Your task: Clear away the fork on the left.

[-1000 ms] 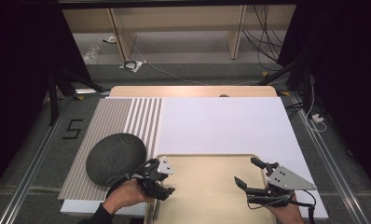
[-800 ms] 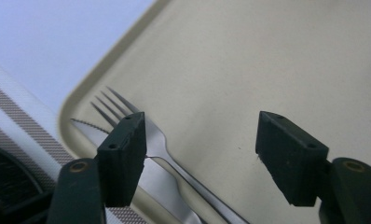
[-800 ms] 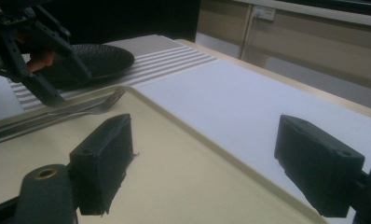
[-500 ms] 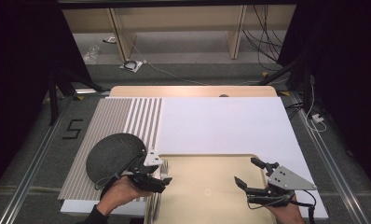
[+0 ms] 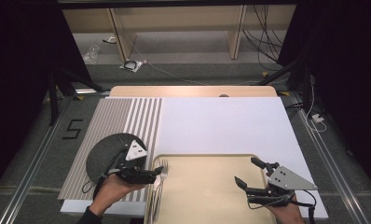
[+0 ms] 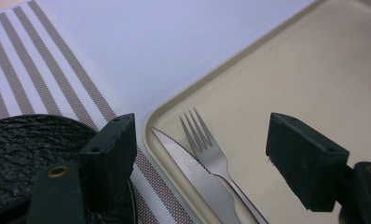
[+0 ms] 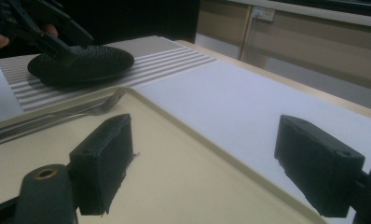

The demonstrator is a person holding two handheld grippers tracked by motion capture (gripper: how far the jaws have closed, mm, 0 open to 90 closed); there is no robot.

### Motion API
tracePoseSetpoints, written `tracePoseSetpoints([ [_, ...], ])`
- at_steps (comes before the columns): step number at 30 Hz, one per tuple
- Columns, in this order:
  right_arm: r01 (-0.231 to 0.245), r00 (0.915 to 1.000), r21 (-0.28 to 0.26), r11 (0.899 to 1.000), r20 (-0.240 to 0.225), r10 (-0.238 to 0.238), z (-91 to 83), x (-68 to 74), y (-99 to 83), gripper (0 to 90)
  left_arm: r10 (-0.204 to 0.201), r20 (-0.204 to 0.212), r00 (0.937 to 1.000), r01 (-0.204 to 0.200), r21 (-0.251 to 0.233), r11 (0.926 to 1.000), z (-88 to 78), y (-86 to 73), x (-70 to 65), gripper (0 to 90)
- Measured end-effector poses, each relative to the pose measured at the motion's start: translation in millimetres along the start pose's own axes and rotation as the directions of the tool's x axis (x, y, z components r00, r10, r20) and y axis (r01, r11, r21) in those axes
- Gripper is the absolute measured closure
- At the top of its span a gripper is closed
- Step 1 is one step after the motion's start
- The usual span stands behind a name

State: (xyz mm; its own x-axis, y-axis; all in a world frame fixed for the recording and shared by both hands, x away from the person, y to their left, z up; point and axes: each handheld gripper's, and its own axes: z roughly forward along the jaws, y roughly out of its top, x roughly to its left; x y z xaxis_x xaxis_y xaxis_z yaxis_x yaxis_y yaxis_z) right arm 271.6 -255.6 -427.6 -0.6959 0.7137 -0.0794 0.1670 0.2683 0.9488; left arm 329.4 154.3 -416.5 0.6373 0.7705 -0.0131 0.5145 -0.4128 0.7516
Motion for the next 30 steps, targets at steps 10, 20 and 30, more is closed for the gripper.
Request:
tracePoseSetpoints([
  [10,-0.005,1.0000,-0.007,1.000,-0.002,0.005,-0.1,-0.9,-0.2,20.0,-0.054,-0.032,0.9980,0.053,-0.035,0.9980,-7.5,-6.4,11.5,23.7],
  [20,-0.028,0.9996,-0.014,0.999,-0.007,0.028,-0.7,-1.7,0.2,20.0,-0.092,-0.057,0.9941,0.089,-0.058,0.9943,-13.3,-14.6,19.1,22.3],
  [30,-0.033,0.9994,-0.018,0.999,-0.012,0.033,-0.8,-3.7,-1.0,19.9,-0.164,-0.109,0.9804,0.155,-0.090,0.9839,-19.2,-23.7,28.6,20.3],
])
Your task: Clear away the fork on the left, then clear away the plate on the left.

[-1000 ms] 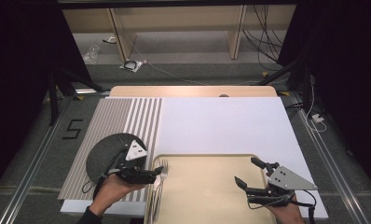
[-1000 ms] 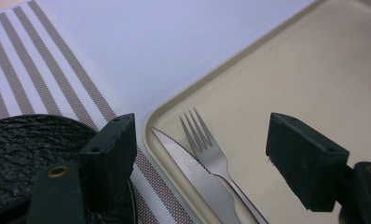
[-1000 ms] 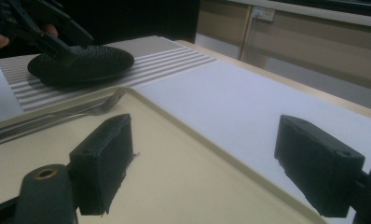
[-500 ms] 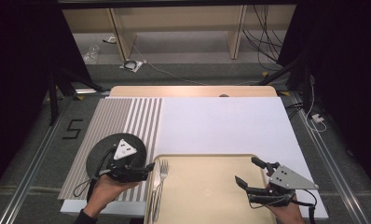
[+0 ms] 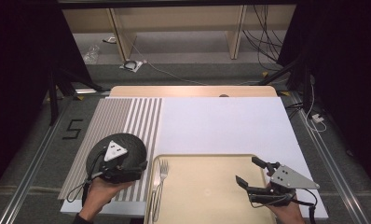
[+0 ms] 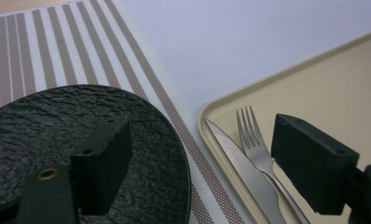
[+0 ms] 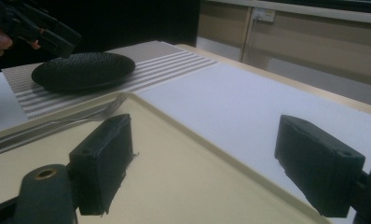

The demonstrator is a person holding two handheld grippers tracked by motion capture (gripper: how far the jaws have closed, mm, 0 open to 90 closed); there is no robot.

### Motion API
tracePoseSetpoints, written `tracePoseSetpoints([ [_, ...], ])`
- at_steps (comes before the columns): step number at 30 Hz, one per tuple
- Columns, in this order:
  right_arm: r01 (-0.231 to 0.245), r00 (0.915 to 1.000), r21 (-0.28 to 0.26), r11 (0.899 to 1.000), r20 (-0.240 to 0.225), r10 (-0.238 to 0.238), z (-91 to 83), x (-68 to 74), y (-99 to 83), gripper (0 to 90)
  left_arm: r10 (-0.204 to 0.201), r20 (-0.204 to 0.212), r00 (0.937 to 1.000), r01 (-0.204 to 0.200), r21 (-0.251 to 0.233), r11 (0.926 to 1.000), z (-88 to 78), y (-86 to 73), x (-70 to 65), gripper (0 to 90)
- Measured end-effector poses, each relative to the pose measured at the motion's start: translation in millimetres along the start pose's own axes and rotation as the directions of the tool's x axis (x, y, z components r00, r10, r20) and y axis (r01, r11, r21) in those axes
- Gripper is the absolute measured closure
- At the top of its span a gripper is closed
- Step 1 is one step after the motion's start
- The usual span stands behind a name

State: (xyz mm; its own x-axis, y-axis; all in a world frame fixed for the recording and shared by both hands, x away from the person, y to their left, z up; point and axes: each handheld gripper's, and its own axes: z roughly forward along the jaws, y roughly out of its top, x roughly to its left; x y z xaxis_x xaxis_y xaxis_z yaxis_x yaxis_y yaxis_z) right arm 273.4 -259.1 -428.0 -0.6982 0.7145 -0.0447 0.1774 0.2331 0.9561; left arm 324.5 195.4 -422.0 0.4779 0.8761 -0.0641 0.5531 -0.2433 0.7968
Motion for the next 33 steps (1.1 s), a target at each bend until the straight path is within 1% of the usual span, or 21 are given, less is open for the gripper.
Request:
tracePoseSetpoints([
  [2,0.001,1.0000,0.004,1.000,0.002,-0.001,-0.5,-0.3,-0.3,19.9,-0.020,-0.005,0.9998,0.020,-0.003,0.9998,-0.7,-1.5,2.8,20.0],
  [5,-0.002,1.0000,0.000,1.000,0.001,0.002,-0.4,-1.0,-0.6,19.9,-0.062,-0.022,0.9978,0.061,-0.017,0.9980,-1.5,-3.4,6.5,19.6],
  [6,-0.002,1.0000,0.000,1.000,0.001,0.002,-0.3,-1.1,-0.7,19.9,-0.065,-0.028,0.9975,0.064,-0.016,0.9978,-2.0,-3.8,7.3,19.4],
  [7,-0.002,1.0000,0.000,1.000,0.001,0.002,-0.3,-1.1,-0.8,19.9,-0.078,-0.034,0.9964,0.077,-0.022,0.9968,-2.5,-4.4,8.0,19.3],
  [10,-0.002,1.0000,0.004,1.000,0.000,0.002,-0.3,-1.0,-0.8,19.9,-0.098,-0.053,0.9937,0.097,-0.029,0.9949,-3.8,-5.9,10.6,19.0],
  [14,-0.002,1.0000,0.002,1.000,0.002,0.002,-0.6,-1.3,-1.0,19.9,-0.152,-0.057,0.9867,0.151,-0.033,0.9880,-5.8,-8.7,15.6,18.9],
  [15,-0.003,1.0000,0.002,1.000,0.002,0.003,-0.5,-1.4,-1.0,19.9,-0.168,-0.056,0.9843,0.166,-0.034,0.9856,-6.4,-9.6,17.0,18.8],
  [16,-0.003,1.0000,0.002,1.000,0.001,0.003,-0.4,-1.2,-1.0,19.9,-0.188,-0.056,0.9806,0.186,-0.038,0.9818,-6.8,-10.4,18.0,18.7],
  [18,-0.002,1.0000,0.003,1.000,0.000,0.002,-0.3,-0.6,-0.9,19.9,-0.214,-0.050,0.9757,0.212,-0.042,0.9764,-7.7,-12.1,20.6,18.8],
  [20,-0.004,1.0000,0.003,1.000,0.000,0.004,0.1,-0.6,-0.7,19.9,-0.239,-0.061,0.9690,0.237,-0.044,0.9706,-9.0,-14.3,23.5,18.7],
  [21,-0.001,1.0000,0.005,1.000,0.001,0.001,0.2,-0.7,-0.7,19.9,-0.257,-0.071,0.9639,0.254,-0.048,0.9661,-9.5,-15.6,25.3,18.7],
  [22,0.003,1.0000,0.004,1.000,0.001,-0.003,0.5,-0.7,-0.7,19.9,-0.262,-0.079,0.9618,0.259,-0.048,0.9646,-10.1,-16.4,26.9,18.7],
  [23,0.003,1.0000,0.004,1.000,0.000,-0.003,0.6,-0.6,-0.7,19.9,-0.277,-0.090,0.9566,0.273,-0.054,0.9605,-11.0,-17.8,29.5,18.8],
  [24,0.005,1.0000,0.004,1.000,-0.001,-0.005,0.7,-0.6,-0.7,19.9,-0.286,-0.099,0.9529,0.282,-0.057,0.9577,-11.5,-18.8,31.1,18.9],
  [27,0.003,1.0000,0.004,1.000,-0.002,-0.003,0.3,-0.1,-0.4,19.9,-0.324,-0.137,0.9363,0.316,-0.075,0.9458,-14.1,-22.0,37.3,18.9],
  [28,0.001,1.0000,0.002,1.000,-0.002,-0.001,0.4,-0.1,-0.5,19.9,-0.338,-0.147,0.9296,0.329,-0.083,0.9407,-15.0,-23.1,39.3,18.6],
  [29,0.004,1.0000,0.002,1.000,-0.001,-0.004,0.4,-0.5,-0.8,19.9,-0.355,-0.157,0.9214,0.345,-0.089,0.9343,-16.3,-24.2,41.5,18.3],
  [32,-0.002,1.0000,0.002,1.000,0.000,0.002,-0.1,-1.1,-0.9,19.9,-0.392,-0.161,0.9059,0.379,-0.103,0.9196,-18.5,-27.1,45.6,18.2],
  [33,-0.005,1.0000,0.002,1.000,0.000,0.005,0.0,-1.0,-0.9,19.9,-0.401,-0.167,0.9008,0.388,-0.104,0.9156,-19.3,-28.5,47.3,18.2],
])
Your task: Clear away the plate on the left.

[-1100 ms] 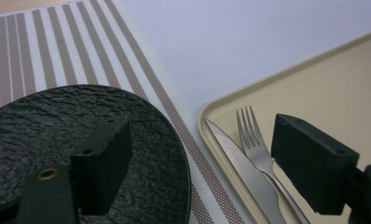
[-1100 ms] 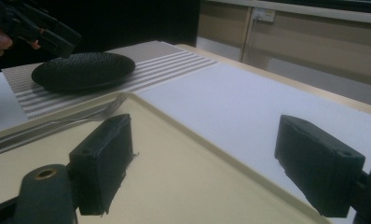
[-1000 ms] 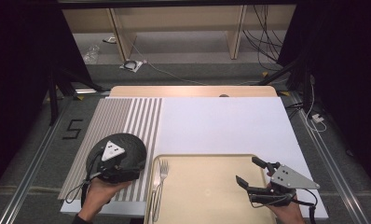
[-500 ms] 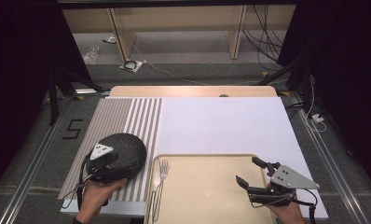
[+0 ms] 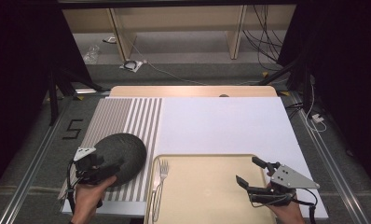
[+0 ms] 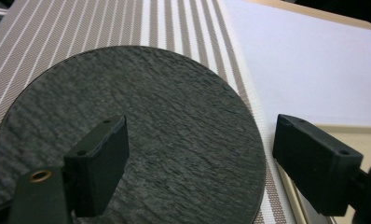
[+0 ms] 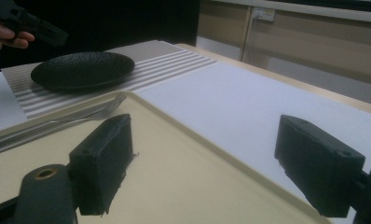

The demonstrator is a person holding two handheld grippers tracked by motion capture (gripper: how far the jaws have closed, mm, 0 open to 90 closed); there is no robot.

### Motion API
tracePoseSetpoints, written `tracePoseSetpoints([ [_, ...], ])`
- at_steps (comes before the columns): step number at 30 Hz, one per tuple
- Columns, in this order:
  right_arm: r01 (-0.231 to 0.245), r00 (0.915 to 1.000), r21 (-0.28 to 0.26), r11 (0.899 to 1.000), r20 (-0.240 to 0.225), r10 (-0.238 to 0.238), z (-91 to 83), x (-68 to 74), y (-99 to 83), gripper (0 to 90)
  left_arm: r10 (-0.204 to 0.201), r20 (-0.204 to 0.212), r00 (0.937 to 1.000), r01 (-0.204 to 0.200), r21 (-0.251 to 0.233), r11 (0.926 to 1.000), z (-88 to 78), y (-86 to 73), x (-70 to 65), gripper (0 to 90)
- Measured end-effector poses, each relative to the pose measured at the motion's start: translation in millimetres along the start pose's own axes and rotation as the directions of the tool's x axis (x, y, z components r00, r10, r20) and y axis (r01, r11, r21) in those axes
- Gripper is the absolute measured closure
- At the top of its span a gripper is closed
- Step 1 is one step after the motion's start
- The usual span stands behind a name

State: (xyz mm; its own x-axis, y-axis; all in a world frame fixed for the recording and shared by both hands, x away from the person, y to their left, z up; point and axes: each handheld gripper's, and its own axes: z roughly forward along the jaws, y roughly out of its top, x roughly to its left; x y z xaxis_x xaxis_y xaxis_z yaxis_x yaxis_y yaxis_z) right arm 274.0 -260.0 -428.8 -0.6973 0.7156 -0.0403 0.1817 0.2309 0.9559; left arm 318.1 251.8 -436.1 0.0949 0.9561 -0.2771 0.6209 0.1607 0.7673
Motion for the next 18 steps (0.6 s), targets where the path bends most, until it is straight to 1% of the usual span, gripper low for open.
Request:
tracePoseSetpoints([
  [3,0.012,0.9999,0.002,1.000,0.001,-0.012,0.7,0.3,0.2,19.9,-0.022,-0.021,0.9995,0.022,-0.008,0.9997,-1.8,-0.9,3.8,17.7],
  [5,0.011,0.9999,0.005,1.000,0.001,-0.011,1.0,1.5,0.7,19.9,-0.038,-0.031,0.9988,0.038,-0.009,0.9992,-3.6,-2.0,7.0,17.6],
  [6,0.009,1.0000,0.007,1.000,-0.001,-0.009,0.9,2.1,1.1,19.9,-0.058,-0.034,0.9977,0.058,-0.010,0.9983,-4.7,-2.9,9.1,17.3],
  [9,0.017,0.9998,0.008,1.000,0.001,-0.017,1.5,4.1,1.7,20.0,-0.080,-0.059,0.9951,0.079,-0.014,0.9968,-7.5,-4.5,12.6,17.0],
  [11,0.020,0.9998,0.013,1.000,0.000,-0.020,2.0,5.0,1.9,20.0,-0.104,-0.064,0.9925,0.103,-0.017,0.9946,-10.6,-5.8,15.3,16.7],
  [12,0.026,0.9997,0.012,1.000,-0.001,-0.026,2.4,5.1,1.8,19.9,-0.123,-0.066,0.9902,0.122,-0.022,0.9923,-12.1,-7.2,17.3,16.5],
  [13,0.023,0.9997,0.013,1.000,-0.002,-0.023,2.6,5.9,1.9,20.0,-0.134,-0.067,0.9887,0.133,-0.022,0.9909,-13.1,-7.9,18.7,16.5],
  [15,0.023,0.9997,0.012,1.000,-0.002,-0.023,2.7,6.3,2.0,19.9,-0.171,-0.066,0.9830,0.170,-0.024,0.9851,-14.7,-9.5,23.3,16.5],
  [18,0.025,0.9997,0.012,1.000,-0.002,-0.025,2.8,5.6,1.8,20.0,-0.242,-0.057,0.9685,0.241,-0.026,0.9701,-16.9,-11.4,31.0,16.4],
])
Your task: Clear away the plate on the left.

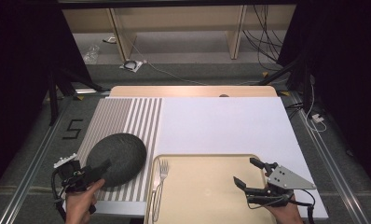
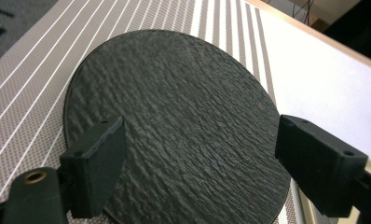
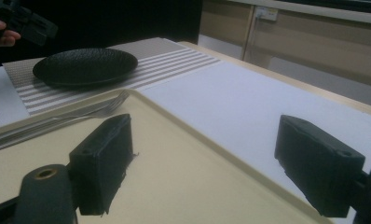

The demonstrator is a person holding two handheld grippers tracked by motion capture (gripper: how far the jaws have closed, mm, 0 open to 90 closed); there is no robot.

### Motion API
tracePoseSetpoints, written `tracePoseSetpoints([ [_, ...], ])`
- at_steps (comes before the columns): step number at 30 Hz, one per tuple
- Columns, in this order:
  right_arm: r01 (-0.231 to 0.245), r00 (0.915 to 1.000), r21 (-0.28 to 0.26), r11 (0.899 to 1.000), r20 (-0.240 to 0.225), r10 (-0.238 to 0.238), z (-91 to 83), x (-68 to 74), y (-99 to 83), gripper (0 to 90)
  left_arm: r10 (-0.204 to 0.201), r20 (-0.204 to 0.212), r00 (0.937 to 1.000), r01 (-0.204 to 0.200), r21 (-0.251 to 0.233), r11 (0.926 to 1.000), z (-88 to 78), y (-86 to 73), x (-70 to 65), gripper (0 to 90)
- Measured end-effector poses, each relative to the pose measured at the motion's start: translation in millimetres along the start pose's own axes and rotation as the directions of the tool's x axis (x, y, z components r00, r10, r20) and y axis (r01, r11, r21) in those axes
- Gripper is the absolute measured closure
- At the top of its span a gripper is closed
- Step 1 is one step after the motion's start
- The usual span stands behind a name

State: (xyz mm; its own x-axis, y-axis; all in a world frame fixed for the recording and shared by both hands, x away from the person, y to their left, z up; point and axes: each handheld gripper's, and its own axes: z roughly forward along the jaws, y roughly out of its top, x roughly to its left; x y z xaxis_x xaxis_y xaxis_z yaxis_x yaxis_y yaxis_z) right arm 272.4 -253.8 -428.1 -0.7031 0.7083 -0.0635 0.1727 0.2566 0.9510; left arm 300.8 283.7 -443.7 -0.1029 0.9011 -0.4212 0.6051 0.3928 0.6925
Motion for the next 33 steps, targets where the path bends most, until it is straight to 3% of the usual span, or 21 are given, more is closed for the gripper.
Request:
tracePoseSetpoints([
  [7,-0.002,1.0000,0.000,1.000,-0.002,0.002,1.0,0.5,-0.2,20.0,-0.100,-0.001,0.9950,0.100,-0.005,0.9950,-1.1,-0.5,10.0,16.4],
  [11,0.000,1.0000,0.002,1.000,0.000,0.000,1.0,0.4,-0.2,20.0,-0.192,0.009,0.9814,0.192,-0.012,0.9813,-3.1,-2.8,16.9,16.5],
  [14,-0.002,1.0000,0.004,1.000,-0.002,0.002,0.8,0.9,-0.1,20.0,-0.279,0.020,0.9602,0.279,-0.013,0.9602,-6.0,-5.5,23.6,16.5],
  [15,0.001,1.0000,0.004,1.000,-0.002,-0.001,1.0,0.8,-0.2,20.0,-0.290,0.020,0.9569,0.290,-0.012,0.9570,-6.2,-6.2,24.9,16.5],
  [18,-0.002,1.0000,0.003,1.000,-0.002,0.002,1.2,0.9,-0.2,20.0,-0.355,0.026,0.9346,0.355,-0.009,0.9348,-7.7,-9.1,30.2,16.5],
  [23,-0.002,1.0000,0.005,1.000,-0.002,0.002,0.9,0.8,-0.1,20.0,-0.423,0.030,0.9054,0.423,0.013,0.9059,-7.8,-13.6,36.3,16.6],
  [25,-0.001,1.0000,0.004,1.000,-0.002,0.001,0.8,1.0,-0.1,20.0,-0.463,0.036,0.8858,0.462,0.019,0.8865,-7.3,-16.1,38.0,16.7],
  [30,-0.001,1.0000,0.004,1.000,-0.002,0.001,0.9,1.1,0.0,20.0,-0.495,0.046,0.8675,0.494,0.029,0.8687,-8.6,-19.8,39.2,17.1],
  [33,0.002,1.0000,0.004,1.000,-0.001,-0.002,1.5,0.8,-0.4,20.0,-0.541,0.058,0.8392,0.540,0.036,0.8412,-9.5,-23.9,40.2,17.5],
])
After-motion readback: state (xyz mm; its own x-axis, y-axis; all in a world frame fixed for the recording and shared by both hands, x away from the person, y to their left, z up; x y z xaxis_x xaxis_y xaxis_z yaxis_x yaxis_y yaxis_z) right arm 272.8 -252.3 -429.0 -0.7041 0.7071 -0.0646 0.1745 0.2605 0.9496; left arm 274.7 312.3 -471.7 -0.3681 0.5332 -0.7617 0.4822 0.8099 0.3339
